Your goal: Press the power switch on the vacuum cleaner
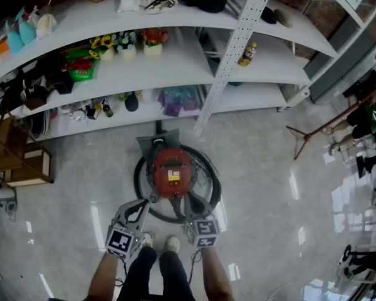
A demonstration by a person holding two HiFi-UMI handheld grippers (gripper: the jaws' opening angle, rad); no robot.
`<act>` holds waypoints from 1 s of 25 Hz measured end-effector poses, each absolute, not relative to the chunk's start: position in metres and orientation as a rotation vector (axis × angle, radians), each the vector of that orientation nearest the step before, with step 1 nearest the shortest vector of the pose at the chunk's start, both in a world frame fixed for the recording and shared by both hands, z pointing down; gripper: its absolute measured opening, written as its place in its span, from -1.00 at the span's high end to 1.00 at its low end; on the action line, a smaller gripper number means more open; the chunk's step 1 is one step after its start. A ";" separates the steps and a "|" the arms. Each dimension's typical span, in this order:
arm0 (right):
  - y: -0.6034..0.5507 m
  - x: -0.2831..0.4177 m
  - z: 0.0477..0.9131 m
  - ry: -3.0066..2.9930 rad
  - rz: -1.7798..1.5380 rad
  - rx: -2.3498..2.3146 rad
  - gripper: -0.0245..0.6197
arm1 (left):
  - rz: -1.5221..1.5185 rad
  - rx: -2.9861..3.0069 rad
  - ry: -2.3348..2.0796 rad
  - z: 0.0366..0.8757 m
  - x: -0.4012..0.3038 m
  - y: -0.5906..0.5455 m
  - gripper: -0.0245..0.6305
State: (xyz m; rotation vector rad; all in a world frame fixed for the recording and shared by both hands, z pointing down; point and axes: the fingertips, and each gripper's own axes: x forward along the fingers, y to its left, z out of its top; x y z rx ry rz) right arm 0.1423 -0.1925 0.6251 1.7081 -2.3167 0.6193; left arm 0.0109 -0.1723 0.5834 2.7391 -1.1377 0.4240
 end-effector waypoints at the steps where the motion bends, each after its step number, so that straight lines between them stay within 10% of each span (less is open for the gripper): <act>1: -0.191 0.142 0.618 -2.320 0.616 1.716 0.89 | 0.416 2.744 -1.143 0.577 0.011 -0.172 0.90; 25: -0.129 0.124 0.477 -2.383 0.532 1.784 0.89 | 0.337 2.814 -1.196 0.438 0.006 -0.152 0.90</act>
